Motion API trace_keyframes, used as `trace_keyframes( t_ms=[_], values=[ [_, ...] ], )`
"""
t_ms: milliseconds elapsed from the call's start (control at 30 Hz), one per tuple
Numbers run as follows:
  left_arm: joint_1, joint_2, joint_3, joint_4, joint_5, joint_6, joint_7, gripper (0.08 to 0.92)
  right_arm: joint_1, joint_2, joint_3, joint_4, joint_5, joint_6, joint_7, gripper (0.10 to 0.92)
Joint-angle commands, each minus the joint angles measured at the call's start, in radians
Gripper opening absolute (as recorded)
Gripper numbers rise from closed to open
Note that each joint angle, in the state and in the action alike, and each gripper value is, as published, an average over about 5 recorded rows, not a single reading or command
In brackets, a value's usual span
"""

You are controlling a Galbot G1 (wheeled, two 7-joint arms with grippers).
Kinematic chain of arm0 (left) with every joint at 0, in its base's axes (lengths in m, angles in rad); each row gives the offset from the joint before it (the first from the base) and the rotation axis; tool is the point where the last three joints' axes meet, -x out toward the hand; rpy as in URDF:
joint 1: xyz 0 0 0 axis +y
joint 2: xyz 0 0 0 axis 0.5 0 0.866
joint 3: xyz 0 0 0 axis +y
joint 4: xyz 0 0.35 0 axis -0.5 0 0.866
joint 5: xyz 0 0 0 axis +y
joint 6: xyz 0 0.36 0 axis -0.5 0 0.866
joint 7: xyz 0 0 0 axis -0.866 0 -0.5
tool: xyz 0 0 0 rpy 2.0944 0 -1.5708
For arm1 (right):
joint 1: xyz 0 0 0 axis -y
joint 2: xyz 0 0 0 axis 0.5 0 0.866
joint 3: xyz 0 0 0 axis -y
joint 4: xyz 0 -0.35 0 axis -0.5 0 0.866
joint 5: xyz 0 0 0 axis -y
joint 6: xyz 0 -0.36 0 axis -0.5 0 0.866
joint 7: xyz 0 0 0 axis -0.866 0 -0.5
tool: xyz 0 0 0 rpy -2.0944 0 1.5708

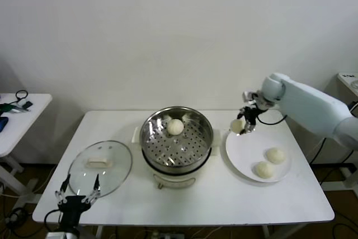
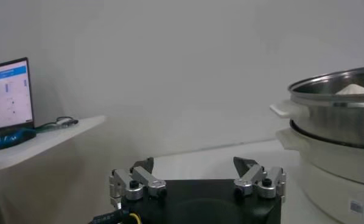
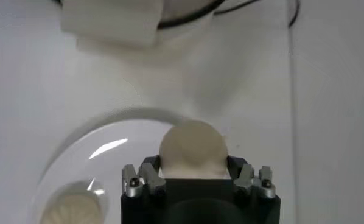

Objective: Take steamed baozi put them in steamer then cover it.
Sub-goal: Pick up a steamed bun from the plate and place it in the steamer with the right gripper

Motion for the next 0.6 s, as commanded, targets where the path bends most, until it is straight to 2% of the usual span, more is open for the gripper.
trace_keyframes(
  t_ms=[33,367,600],
  values=[
    [0.009,-0.005,0.015,-0.004,0.001,-0.002,-0.001,0.823,0.269,0.04,-0.15,0.091,0.274,-0.078,0.034,0.704],
    [0.015,0.0,0.031,-0.015,-0.015,-0.005,-0.002,0.823,0.359,0.174,-0.227,0.276,0.459,-0.167,0.151,0.704],
    [0.033,0.007,0.03,-0.019,-0.01,-0.01,-0.008,0.823,0.352,0.332,-0.266,0.298,0.538,-0.196,0.213,0.706]
  ],
)
